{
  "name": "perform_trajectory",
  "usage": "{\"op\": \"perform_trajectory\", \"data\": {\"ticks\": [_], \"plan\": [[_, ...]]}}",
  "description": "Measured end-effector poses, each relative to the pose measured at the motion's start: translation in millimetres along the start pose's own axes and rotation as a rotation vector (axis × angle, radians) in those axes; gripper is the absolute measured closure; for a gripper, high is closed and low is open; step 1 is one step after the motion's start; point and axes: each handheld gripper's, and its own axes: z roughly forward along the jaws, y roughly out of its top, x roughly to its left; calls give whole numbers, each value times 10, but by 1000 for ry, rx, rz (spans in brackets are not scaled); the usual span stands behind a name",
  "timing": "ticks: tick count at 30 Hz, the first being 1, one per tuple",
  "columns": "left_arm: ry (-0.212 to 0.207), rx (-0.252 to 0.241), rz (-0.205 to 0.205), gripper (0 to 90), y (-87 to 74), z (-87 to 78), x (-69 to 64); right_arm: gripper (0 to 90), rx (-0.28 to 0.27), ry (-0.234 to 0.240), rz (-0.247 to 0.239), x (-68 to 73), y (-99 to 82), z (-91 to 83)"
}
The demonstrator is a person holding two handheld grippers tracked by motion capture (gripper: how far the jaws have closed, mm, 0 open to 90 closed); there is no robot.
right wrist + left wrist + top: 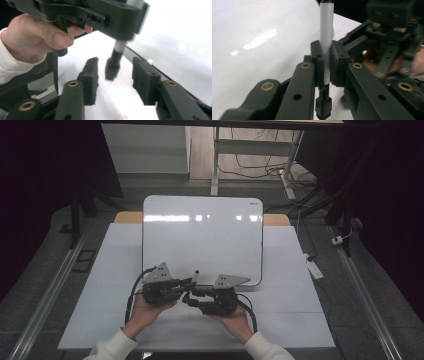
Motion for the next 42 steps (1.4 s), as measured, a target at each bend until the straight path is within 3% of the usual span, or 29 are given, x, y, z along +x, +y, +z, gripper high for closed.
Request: {"op": "perform_trajectory", "data": {"ticks": [6,11,16,23,28,36,42], "plan": [[81,-9,-79,815,-63,-204,192,485,-39,-52,-16,-6,15,-141],[175,-16,-149,814,-171,-360,381,471,-34,-103,-44,-23,-37,-301],[245,-25,-203,814,-243,-461,533,470,-31,-147,-40,-63,-123,-515],[347,-3,-247,813,-286,-390,709,471,-35,-232,-32,-119,-255,-880],[386,-4,-271,813,-309,-306,811,470,-33,-279,-27,-148,-343,-1051],[443,-10,-276,812,-334,-237,898,469,-25,-292,-19,-173,-395,-1102],[459,-26,-286,812,-347,-200,952,464,-12,-308,-28,-179,-415,-1123]]}}
